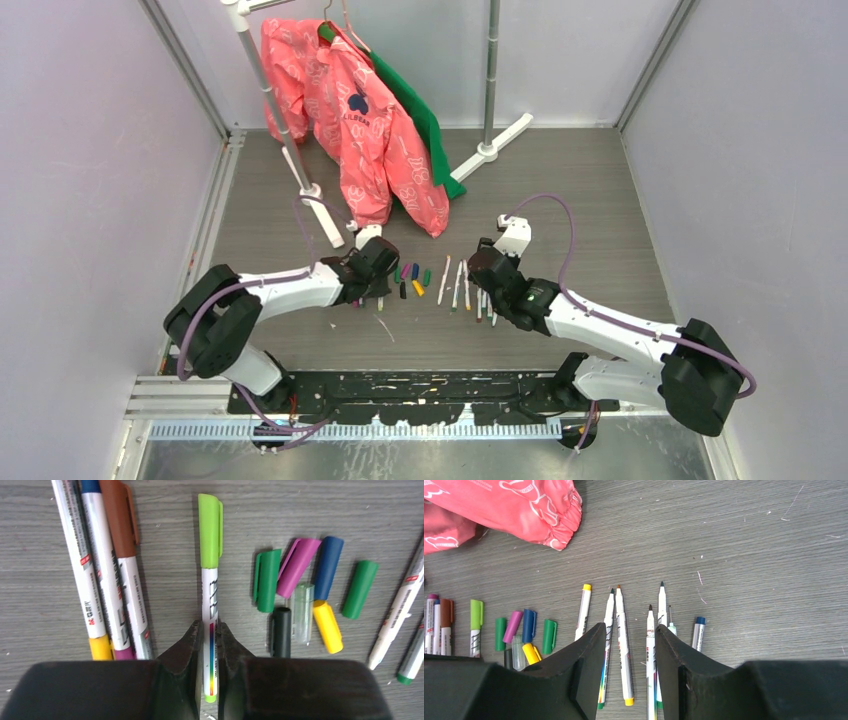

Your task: Open the pen caps

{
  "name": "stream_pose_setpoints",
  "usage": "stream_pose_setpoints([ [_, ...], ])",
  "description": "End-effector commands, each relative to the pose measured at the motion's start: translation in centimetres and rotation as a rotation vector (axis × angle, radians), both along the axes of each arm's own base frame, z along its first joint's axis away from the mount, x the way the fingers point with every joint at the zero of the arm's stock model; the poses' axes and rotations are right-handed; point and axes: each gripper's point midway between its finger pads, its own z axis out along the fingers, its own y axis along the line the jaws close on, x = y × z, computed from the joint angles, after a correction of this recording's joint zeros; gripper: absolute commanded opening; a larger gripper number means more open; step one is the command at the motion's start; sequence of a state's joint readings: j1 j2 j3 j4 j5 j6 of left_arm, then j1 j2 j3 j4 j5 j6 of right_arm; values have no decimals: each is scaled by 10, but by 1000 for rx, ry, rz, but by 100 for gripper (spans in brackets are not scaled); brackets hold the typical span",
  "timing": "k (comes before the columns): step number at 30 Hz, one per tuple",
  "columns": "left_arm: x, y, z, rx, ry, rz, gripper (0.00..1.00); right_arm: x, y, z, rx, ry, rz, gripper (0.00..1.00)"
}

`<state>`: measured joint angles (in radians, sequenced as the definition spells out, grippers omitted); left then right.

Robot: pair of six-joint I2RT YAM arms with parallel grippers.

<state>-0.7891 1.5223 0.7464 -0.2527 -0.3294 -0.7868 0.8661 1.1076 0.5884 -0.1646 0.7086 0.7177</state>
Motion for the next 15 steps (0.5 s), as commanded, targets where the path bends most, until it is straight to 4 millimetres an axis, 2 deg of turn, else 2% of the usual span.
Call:
stream_pose_setpoints([
  [1,-22,10,-34,36,124,2,8,5,-2,13,46,-50,-32,47],
  [3,-24,10,-37,40,130,2,0,4,-1,13,50,-49,-30,47],
  [8,-24,9,-35,26,115,1,0,4,5,14,70,-46,-3,47],
  [12,-22,8,-19,-28,48,-4,0,3,25,19,149,-59,77,47],
  [15,-21,6,-1,-83,-17,-11,0,3,49,26,245,-79,162,48],
])
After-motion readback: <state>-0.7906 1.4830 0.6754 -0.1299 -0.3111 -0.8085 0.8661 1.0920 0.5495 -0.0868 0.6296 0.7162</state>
